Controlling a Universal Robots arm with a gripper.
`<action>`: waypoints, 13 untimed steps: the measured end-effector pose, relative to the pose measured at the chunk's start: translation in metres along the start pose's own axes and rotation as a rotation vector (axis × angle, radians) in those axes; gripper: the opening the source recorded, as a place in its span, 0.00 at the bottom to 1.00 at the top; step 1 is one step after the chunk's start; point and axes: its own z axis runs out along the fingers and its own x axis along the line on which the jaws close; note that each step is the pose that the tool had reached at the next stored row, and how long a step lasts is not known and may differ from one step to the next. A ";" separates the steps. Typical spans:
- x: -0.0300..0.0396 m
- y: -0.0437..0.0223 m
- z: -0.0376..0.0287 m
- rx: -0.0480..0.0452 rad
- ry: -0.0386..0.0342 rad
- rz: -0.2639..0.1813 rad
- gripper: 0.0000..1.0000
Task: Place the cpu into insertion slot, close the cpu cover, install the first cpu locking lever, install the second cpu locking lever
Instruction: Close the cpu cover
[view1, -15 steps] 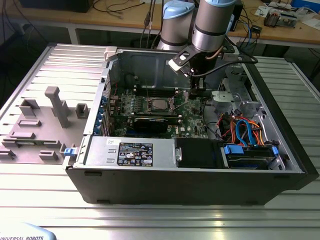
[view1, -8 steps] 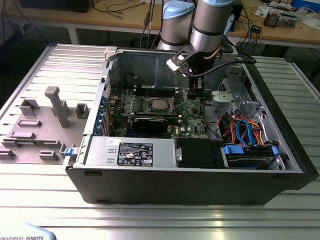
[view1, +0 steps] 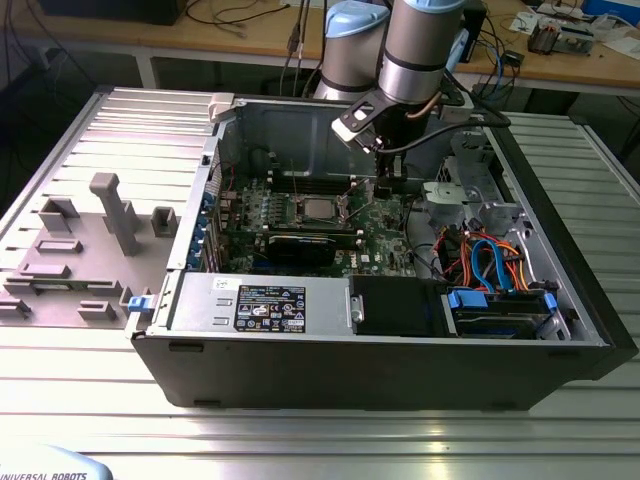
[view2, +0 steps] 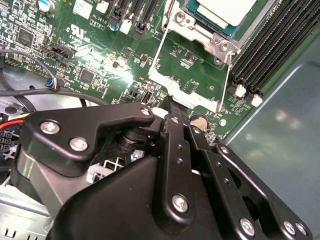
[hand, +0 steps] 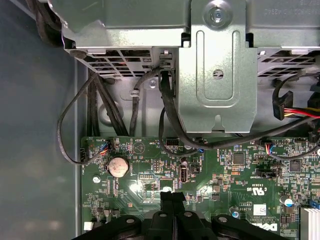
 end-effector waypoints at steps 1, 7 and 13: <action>0.0000 -0.0001 0.0000 0.0001 0.0000 0.000 0.11; 0.0000 -0.0016 0.0000 0.0000 0.0000 0.000 0.11; 0.0000 -0.0037 0.0000 0.0000 0.0000 0.000 0.11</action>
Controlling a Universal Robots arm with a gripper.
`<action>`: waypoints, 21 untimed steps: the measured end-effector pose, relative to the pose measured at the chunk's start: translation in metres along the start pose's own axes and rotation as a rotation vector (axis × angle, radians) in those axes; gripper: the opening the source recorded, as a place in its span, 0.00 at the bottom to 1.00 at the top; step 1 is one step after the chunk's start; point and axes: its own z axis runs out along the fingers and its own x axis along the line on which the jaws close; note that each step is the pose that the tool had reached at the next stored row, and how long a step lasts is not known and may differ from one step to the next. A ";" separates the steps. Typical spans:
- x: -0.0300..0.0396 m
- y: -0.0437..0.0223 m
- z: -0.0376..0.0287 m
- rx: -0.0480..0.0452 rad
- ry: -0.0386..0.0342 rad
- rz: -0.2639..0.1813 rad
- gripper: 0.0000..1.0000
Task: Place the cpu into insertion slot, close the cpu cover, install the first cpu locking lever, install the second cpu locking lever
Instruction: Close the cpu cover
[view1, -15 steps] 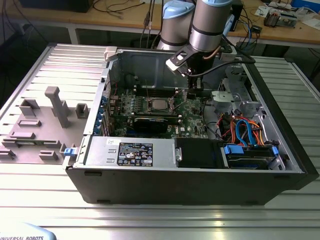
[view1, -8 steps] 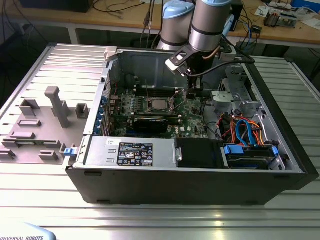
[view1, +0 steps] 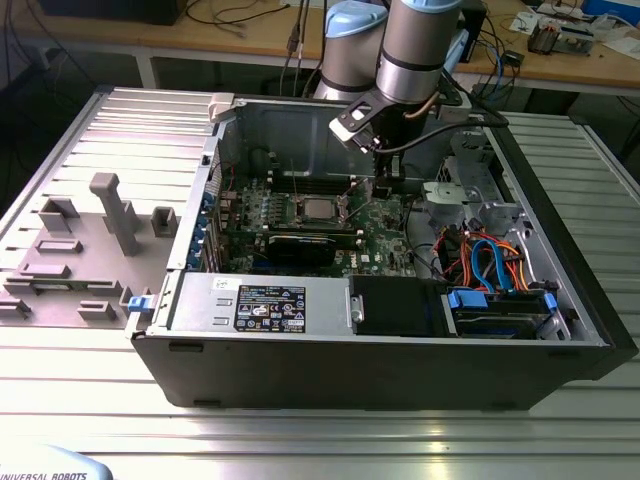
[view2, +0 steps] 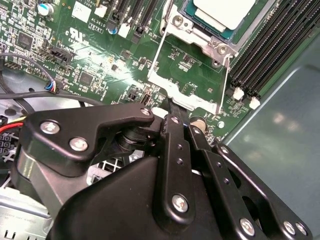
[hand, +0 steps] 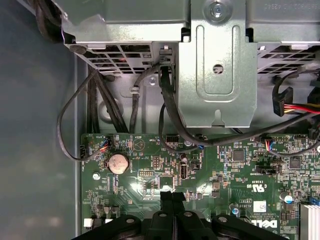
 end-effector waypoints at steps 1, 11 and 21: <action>0.0000 -0.0007 0.0000 0.0000 0.0000 0.000 0.11; 0.0000 -0.0037 0.0000 0.0000 0.0000 0.000 0.11; 0.0000 -0.0067 0.0000 0.0000 0.0001 0.000 0.11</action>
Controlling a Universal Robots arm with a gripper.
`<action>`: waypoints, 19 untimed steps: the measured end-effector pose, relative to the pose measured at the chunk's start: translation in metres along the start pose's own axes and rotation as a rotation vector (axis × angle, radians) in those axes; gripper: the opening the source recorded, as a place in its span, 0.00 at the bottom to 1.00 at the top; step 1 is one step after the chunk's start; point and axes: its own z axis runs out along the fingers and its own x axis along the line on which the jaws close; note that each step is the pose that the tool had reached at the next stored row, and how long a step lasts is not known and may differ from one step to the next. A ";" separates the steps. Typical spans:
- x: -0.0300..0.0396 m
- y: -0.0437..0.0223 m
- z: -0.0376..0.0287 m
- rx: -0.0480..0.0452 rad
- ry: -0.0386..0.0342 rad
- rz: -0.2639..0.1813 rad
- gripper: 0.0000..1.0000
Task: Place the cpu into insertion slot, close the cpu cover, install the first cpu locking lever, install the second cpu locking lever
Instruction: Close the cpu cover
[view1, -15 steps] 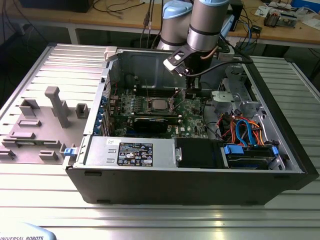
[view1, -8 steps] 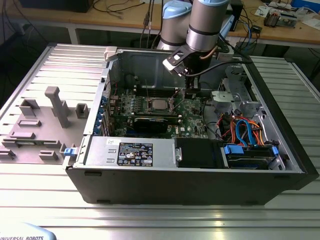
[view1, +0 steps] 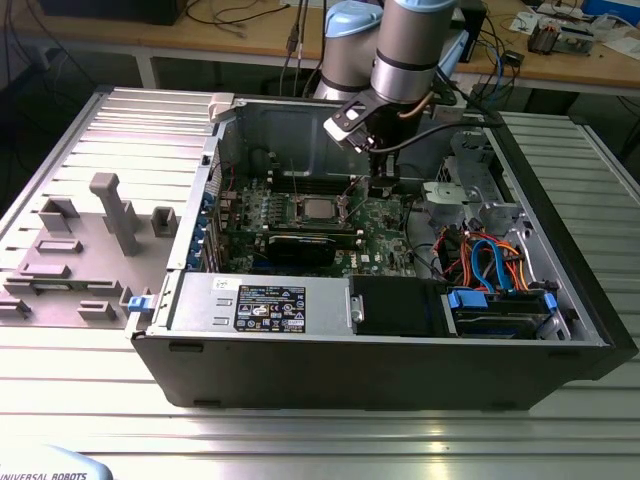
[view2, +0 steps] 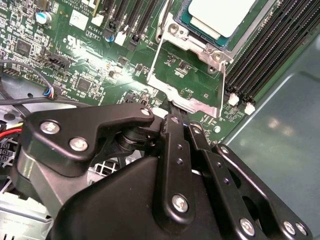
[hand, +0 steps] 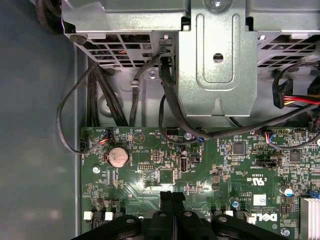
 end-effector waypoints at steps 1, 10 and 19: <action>0.0000 -0.0002 0.0000 0.0000 0.0000 0.000 0.11; 0.0000 -0.0030 0.0000 0.0000 0.0000 0.000 0.11; 0.0000 -0.0055 0.0000 0.0000 0.0000 0.000 0.11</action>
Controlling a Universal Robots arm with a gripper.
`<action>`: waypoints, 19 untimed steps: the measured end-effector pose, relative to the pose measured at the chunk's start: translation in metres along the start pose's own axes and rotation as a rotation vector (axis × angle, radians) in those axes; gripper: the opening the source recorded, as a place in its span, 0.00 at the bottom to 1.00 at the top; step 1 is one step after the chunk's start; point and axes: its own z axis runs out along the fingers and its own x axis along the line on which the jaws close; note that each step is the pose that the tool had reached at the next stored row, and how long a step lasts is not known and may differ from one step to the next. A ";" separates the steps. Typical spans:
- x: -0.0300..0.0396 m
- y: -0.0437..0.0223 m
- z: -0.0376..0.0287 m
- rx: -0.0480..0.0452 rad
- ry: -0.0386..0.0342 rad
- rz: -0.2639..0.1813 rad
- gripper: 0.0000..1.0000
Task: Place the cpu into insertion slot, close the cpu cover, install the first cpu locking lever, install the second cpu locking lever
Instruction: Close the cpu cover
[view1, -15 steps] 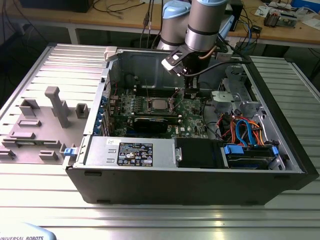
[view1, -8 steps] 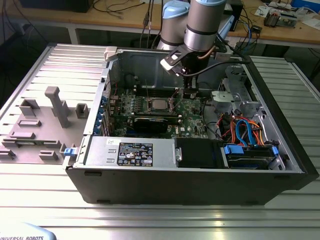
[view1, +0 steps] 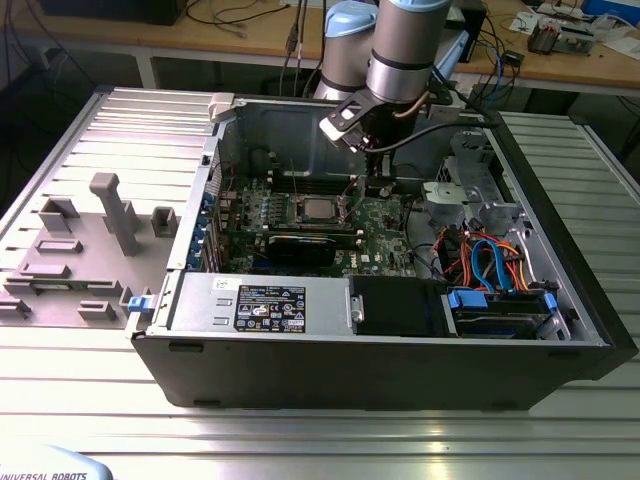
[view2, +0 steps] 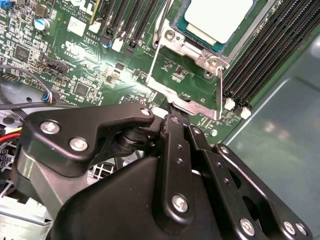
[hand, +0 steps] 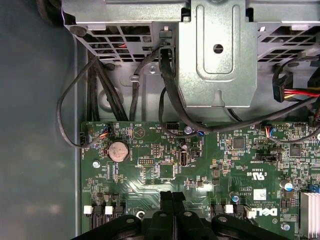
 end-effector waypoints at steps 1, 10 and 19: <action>0.0000 -0.0002 0.0000 0.0000 0.0000 0.000 0.11; 0.0000 -0.0032 0.0000 0.0000 0.0000 0.000 0.11; 0.0000 -0.0079 0.0000 0.0000 0.0000 0.000 0.11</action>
